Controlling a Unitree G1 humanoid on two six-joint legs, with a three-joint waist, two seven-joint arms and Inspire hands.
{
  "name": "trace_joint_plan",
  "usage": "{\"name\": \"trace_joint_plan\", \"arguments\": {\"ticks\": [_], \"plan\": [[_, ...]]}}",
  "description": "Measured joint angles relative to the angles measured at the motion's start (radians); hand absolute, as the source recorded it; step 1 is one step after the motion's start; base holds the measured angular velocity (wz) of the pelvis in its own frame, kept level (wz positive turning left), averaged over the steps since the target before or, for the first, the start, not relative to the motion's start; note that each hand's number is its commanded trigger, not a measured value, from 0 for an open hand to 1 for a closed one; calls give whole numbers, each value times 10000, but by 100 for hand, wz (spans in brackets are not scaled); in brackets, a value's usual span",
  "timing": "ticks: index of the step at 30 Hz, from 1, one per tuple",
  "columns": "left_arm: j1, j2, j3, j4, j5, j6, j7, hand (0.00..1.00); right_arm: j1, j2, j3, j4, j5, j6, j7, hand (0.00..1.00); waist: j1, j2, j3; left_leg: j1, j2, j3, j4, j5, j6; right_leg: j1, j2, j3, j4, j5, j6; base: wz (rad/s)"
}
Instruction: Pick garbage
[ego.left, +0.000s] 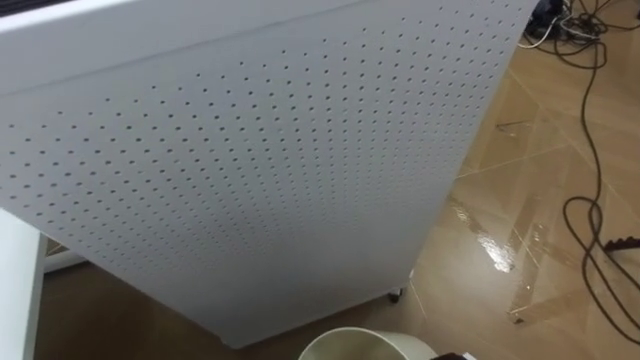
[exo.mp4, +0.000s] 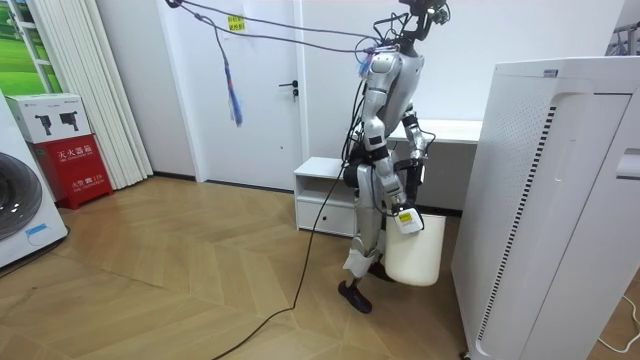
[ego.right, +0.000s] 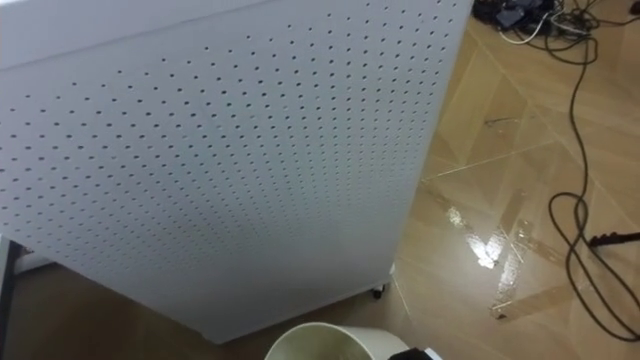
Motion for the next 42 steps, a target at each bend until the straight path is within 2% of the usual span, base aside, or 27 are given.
{"name": "trace_joint_plan", "arguments": {"ticks": [11, 19, 24, 26, 29, 31, 32, 33, 34, 37, 39, 40, 41, 42], "plan": [[-36, 10, 12, -2, 385, 60, -172, 0, -89, -35, 6, -44, 44, 77, 8, 100, 23, 36, 19, 53, 4, -10, -106, 5, -10, 32, 5, 24, -11, 0, 0, 0], [-37, 72, 182, 47, 378, 47, -97, 0, -25, -66, 7, 261, 25, 77, 10, 100, -20, 42, 54, 521, -6, -1, -332, 17, -30, 537, 77, -32, -247, -22, 17, 2], [54, 79, 522, 397, 391, -7, 380, 0, 169, -186, -82, 341, 37, 78, -2, 100, -20, -7, 80, 687, 5, -17, -367, 16, -31, 785, 33, -207, -426, -25, 22, 6], [234, 99, 598, 412, 395, -7, 633, 0, 349, -326, -109, 335, 36, 78, 7, 100, -25, -5, 77, 769, 1, -20, -411, 15, -31, 904, 108, -222, -559, -28, 47, 2], [551, 90, 862, 675, 382, -63, 829, 0, 806, -328, -143, 368, 29, 71, 4, 100, -57, -77, 67, 1354, 1, -7, -769, 12, -38, 1426, 165, -195, -841, -11, 65, -2], [756, 81, 1112, 1021, 369, -90, 956, 0, 1166, -325, -406, 399, 96, 66, 26, 100, -117, -114, 52, 1767, -7, -22, -945, 11, -40, 1877, 167, -261, -1055, -14, 77, 0], [926, 24, 1395, 1219, 363, -92, 1109, 0, 1487, -319, -651, 401, 222, 56, 116, 100, -131, -193, -5, 2001, -19, -7, -1089, 10, -41, 2064, 167, -259, -1141, -27, 100, 0], [1090, -55, 1711, 1354, 360, -97, 1327, 0, 1729, -281, -942, 424, 347, 54, 197, 100, -149, -244, -27, 2183, -23, 18, -1150, 6, -47, 2260, 178, -263, -1284, -31, 110, 0], [1157, -84, 1794, 1422, 356, -103, 1451, 0, 1807, -268, -1063, 453, 396, 50, 240, 100, -150, -270, -34, 2287, -21, 19, -1195, 2, -53, 2372, 190, -283, -1319, -25, 119, 0], [1336, -312, 2113, 2178, 71, -297, 1867, 0, 2263, -203, -1339, 728, 819, -8, 379, 100, -239, -408, -137, 2816, -27, 19, -1504, 0, -58, 2923, 242, -338, -1666, 12, 174, 0], [1440, -347, 2170, 2614, -476, -390, 2169, 0, 2515, -111, -1534, 823, 1211, -9, 379, 100, -294, -513, -190, 3245, -27, 22, -1709, -14, -79, 3304, 275, -351, -1891, 24, 194, -2], [1454, -420, 2373, 2991, -721, -439, 2333, 0, 2647, 25, -1798, 989, 1312, -1, 379, 100, -315, -581, -249, 3514, -12, 28, -1792, -36, -113, 3597, 338, -282, -2059, 53, 215, -10], [1421, -610, 2698, 3572, -1010, -473, 2537, 0, 2829, 170, -2089, 1134, 1538, 11, 379, 100, -288, -650, -294, 3757, 2, 85, -1849, -66, -136, 3848, 390, -191, -2177, 63, 224, -12], [1414, -719, 2890, 3879, -1114, -471, 2632, 0, 2887, 214, -2170, 1194, 1644, 18, 377, 100, -280, -667, -288, 3891, 2, 120, -1908, -83, -148, 3953, 404, -158, -2203, 63, 224, -15]]}}
